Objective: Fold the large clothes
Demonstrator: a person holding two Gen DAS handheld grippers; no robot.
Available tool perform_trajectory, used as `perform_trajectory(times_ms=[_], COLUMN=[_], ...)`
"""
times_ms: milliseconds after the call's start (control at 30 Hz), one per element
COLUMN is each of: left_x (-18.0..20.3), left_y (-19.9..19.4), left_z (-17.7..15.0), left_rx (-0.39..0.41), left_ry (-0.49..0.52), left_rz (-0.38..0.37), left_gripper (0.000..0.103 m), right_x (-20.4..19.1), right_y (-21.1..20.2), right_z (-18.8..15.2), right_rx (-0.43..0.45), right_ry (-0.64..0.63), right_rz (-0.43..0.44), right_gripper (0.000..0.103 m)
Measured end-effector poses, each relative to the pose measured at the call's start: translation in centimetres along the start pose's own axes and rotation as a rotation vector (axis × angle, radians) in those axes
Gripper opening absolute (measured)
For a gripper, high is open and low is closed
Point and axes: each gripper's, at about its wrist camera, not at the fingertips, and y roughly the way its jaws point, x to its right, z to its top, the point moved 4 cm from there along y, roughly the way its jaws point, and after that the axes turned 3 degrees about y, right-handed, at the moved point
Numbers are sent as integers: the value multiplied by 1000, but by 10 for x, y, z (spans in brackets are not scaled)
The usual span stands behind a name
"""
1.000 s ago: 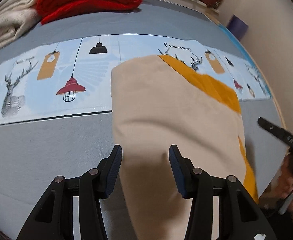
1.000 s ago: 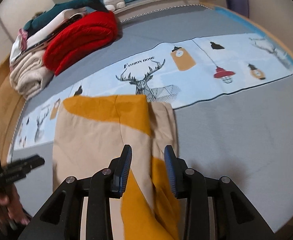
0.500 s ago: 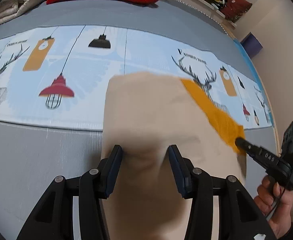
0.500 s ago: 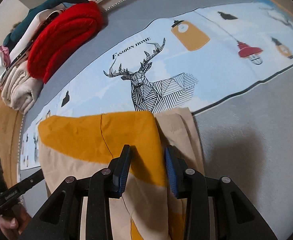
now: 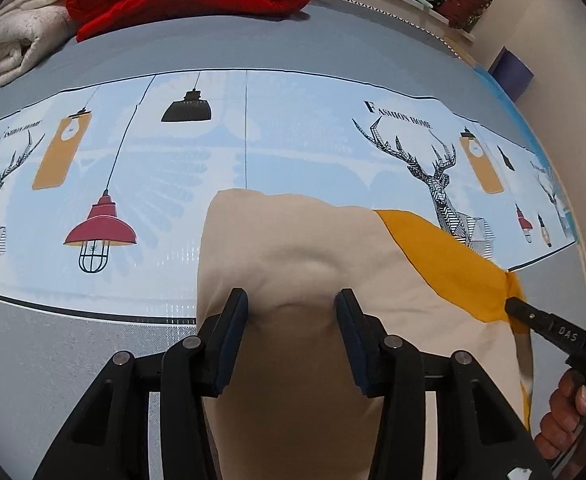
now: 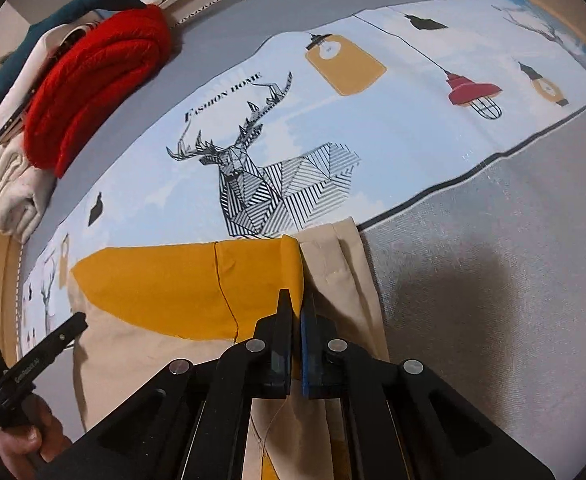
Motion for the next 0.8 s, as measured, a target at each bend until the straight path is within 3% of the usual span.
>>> perform_trajectory(times_ms=[133, 200, 267, 333, 400, 500, 633, 700, 800], left_x=[-1, -2, -6, -13, -18, -22, -19, -18, -10], left_y=[-6, -12, -22, -39, -57, -102, -158, -188, -230], left_z=[-2, -4, -7, -10, -14, -23, -43, -59, -90], left_rx=[13, 23, 38, 72, 114, 210, 302, 338, 409], left_ry=[-6, 0, -4, -17, -31, -23, 49, 58, 79], left_rz=[6, 24, 53, 89, 104, 105, 141, 135, 138], left_gripper=[45, 45, 46, 47, 50, 55, 68, 73, 83], right_x=[-1, -1, 2, 17, 32, 39, 19, 8, -1], right_y=[0, -5, -13, -28, -53, -106, -173, -203, -239], right_z=[-3, -5, -7, -7, -5, -4, -21, -42, -79], right_rx=[10, 26, 59, 112, 188, 349, 511, 541, 554], right_ry=[-12, -29, -49, -41, 14, 71, -29, -96, -152], right_rz=[-35, -74, -167, -353, -442, -418, -306, -226, -124], right_gripper=[4, 11, 14, 15, 17, 18, 22, 37, 50])
